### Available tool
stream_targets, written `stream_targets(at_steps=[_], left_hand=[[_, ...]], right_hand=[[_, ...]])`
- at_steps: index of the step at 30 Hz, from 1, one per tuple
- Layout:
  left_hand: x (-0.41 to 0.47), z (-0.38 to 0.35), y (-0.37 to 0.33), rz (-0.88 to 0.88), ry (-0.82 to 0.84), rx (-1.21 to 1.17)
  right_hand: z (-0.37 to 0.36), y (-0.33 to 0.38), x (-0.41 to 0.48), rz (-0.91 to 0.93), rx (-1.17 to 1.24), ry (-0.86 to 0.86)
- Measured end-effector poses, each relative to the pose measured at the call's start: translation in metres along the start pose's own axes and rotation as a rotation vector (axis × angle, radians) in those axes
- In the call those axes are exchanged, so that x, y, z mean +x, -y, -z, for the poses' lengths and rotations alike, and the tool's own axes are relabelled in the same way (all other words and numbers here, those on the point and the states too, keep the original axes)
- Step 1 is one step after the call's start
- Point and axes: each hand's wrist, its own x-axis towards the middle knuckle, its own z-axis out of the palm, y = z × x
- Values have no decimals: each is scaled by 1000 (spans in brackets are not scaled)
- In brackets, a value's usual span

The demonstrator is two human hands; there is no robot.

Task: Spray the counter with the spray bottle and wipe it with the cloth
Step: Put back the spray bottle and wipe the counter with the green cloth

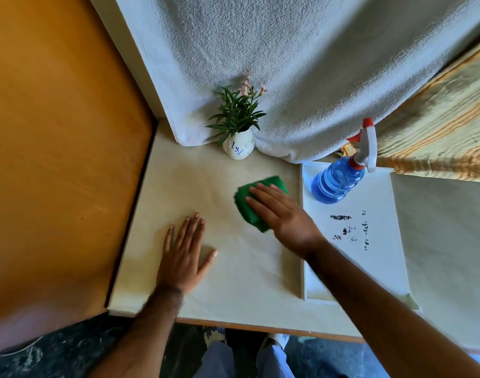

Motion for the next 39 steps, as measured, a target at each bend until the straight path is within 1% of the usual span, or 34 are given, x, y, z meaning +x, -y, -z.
stream_targets(at_steps=[2,4,8,11,15,18,21,23,26,27,29,31,35,37,39], left_hand=[[0,0,-1,3,-16,8],[0,0,-2,4,-22,19],[2,-1,-2,18,4,32],[2,-3,-1,23,22,44],[2,-2,0,23,18,57],[3,-1,-1,20,11,62],[1,-1,-1,19,9,60],[1,-2,0,19,8,64],[2,-1,0,19,18,69],[3,-1,0,20,22,69],[2,0,-1,23,30,72],[0,1,0,19,29,69],[1,1,-1,27,45,73],[2,1,-1,28,51,79],[2,0,-2,25,45,75]], right_hand=[[-16,-15,39,103,-59,1],[-22,-29,74,149,-91,-7],[-30,-48,116,343,-175,43],[-33,-58,131,384,-218,86],[-35,-74,142,374,-175,210],[-40,-76,140,338,-124,254],[-49,-71,135,280,-16,340],[-56,-68,130,203,57,365],[-63,-61,122,34,149,379],[-64,-56,122,23,165,382],[-61,-47,124,84,168,360],[-54,-42,123,161,148,272],[-40,-52,122,135,30,68],[-39,-62,122,138,5,64],[-41,-70,120,130,39,99]])
